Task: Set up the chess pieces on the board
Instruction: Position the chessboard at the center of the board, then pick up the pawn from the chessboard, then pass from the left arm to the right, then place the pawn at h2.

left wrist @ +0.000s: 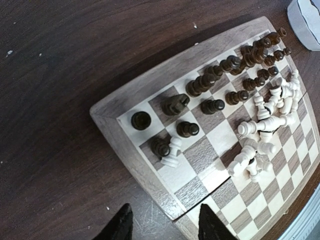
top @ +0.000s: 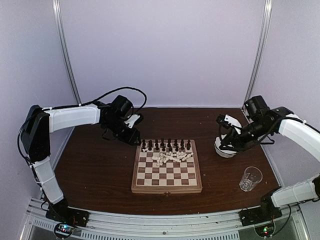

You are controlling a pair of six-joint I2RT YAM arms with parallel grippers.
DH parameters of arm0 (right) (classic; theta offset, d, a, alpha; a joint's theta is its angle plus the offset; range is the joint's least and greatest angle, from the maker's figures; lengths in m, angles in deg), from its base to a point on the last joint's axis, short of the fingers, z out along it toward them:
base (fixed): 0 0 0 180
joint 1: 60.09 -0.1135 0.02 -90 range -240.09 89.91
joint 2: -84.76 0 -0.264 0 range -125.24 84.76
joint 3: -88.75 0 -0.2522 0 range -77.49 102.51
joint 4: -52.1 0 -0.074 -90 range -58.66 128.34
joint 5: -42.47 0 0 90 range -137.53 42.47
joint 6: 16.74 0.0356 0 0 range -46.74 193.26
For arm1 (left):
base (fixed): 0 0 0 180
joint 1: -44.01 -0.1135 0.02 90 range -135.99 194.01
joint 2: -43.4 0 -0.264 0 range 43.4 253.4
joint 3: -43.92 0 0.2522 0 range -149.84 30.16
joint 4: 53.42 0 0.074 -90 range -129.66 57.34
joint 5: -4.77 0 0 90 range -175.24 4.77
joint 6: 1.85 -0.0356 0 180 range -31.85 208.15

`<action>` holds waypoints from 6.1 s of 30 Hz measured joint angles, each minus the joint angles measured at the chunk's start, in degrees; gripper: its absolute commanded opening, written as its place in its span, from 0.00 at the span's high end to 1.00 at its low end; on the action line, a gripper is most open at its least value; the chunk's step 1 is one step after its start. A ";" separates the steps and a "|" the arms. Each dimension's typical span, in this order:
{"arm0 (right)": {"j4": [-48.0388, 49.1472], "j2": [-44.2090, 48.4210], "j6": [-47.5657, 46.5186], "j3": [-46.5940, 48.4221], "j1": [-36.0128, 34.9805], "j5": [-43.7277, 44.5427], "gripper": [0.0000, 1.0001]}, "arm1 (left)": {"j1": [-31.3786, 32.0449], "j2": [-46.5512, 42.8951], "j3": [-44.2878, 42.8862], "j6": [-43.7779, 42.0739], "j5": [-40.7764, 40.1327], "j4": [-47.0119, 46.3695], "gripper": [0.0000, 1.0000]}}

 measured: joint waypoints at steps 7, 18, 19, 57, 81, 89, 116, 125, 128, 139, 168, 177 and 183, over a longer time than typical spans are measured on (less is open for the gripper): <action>4.98 7.04 1.07 -9.68 9.31 -2.19 0.70 | 0.00 4.61 -2.43 -1.79 2.95 -0.20 0.60; 10.36 7.76 0.98 -12.02 10.01 -3.26 0.71 | 0.04 5.77 -3.91 -5.20 1.27 0.52 0.61; 10.58 7.76 0.90 -12.20 10.01 -3.32 0.71 | 0.04 6.25 -3.93 -5.51 0.87 0.52 0.61; 11.34 7.76 -0.33 -12.37 10.01 -4.15 0.71 | 3.87 13.38 -6.75 -6.58 -2.95 0.96 0.68; 11.37 7.74 -0.46 -12.37 10.01 -4.13 0.72 | 4.90 12.98 -6.54 -6.58 -5.07 2.80 0.88; 11.34 7.74 -0.42 -12.37 10.01 -4.39 0.73 | 5.22 8.92 -3.13 -6.60 -4.74 4.83 0.89; 13.55 -33.64 29.88 23.96 -14.23 -22.36 0.38 | 6.03 -12.09 8.55 -3.91 22.93 -15.87 0.85; 17.27 -38.18 38.38 30.91 -18.16 -25.64 0.44 | 6.45 -12.28 8.81 -3.08 25.90 -17.62 0.85; 18.78 -38.82 40.15 32.04 -18.47 -26.45 0.50 | 6.69 -12.28 8.87 -3.04 26.21 -17.59 0.85; 21.40 -40.76 43.56 32.09 -19.63 -28.70 0.70 | 6.99 -12.31 8.96 -3.06 26.45 -17.55 0.85; 21.92 -39.04 42.29 28.70 -19.71 -27.67 0.98 | 7.04 -12.33 9.14 -3.28 24.83 -17.16 0.44; 8.59 -28.72 21.88 25.20 -19.76 -11.32 0.98 | 7.04 -12.98 9.14 -4.20 19.87 -15.37 0.36; 4.63 -18.23 9.60 16.39 -20.09 1.51 0.98 | 6.64 -14.95 7.78 -2.78 10.95 -13.38 0.36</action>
